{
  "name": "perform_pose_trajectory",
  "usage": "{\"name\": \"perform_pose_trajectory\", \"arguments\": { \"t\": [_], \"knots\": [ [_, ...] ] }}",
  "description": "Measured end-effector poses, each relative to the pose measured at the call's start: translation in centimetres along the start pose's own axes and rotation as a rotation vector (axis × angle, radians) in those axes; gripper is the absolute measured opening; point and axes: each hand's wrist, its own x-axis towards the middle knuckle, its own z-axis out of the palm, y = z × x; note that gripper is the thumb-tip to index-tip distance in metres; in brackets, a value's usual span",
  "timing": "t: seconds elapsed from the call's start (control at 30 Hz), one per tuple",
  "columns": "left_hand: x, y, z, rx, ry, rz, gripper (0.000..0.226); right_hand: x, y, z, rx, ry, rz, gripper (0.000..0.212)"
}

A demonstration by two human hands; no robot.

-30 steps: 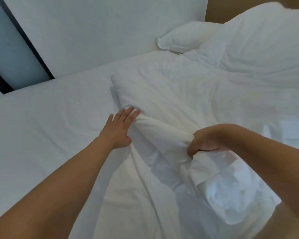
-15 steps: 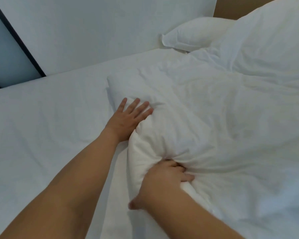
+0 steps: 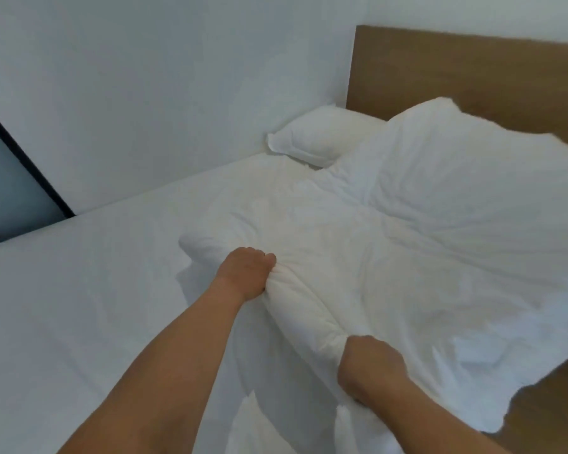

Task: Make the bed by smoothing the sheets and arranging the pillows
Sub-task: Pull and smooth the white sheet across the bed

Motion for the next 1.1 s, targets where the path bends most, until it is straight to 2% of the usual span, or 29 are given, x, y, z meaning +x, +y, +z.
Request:
{"name": "perform_pose_trajectory", "arguments": {
  "t": [0.13, 0.3, 0.43, 0.57, 0.67, 0.8, 0.93, 1.1],
  "knots": [
    [-3.2, -0.1, -15.5, -0.094, -0.027, -0.012, 0.030, -10.0, 3.1, -16.8, -0.171, 0.090, 0.031, 0.037],
    [-8.5, -4.5, -36.2, -0.224, -0.027, -0.096, 0.024, -23.7, 1.1, -36.1, -0.345, 0.240, -0.032, 0.031],
    [-13.1, -9.4, -51.9, -0.213, 0.080, -0.126, 0.029, -34.7, -1.6, -49.3, -0.434, 0.520, -0.082, 0.029],
    [-17.7, -13.6, -67.1, -0.121, 0.255, -0.136, 0.021, -44.3, -3.2, -59.4, -0.445, 0.813, -0.059, 0.024],
    [-21.2, -14.7, -76.0, -0.001, 0.382, -0.122, 0.012, -50.0, -3.0, -63.9, -0.417, 0.970, -0.014, 0.018],
    [-24.4, -15.1, -84.3, 0.158, 0.505, -0.110, 0.014, -54.0, -2.3, -66.5, -0.346, 1.124, 0.014, 0.019],
    [-25.5, -17.0, -87.7, 0.293, 0.621, -0.126, 0.005, -54.1, -4.0, -68.0, -0.284, 1.159, 0.052, 0.020],
    [-23.0, -21.2, -86.8, 0.336, 0.563, -0.187, 0.012, -50.6, -7.8, -69.7, -0.296, 1.101, -0.021, 0.023]
  ]
}}
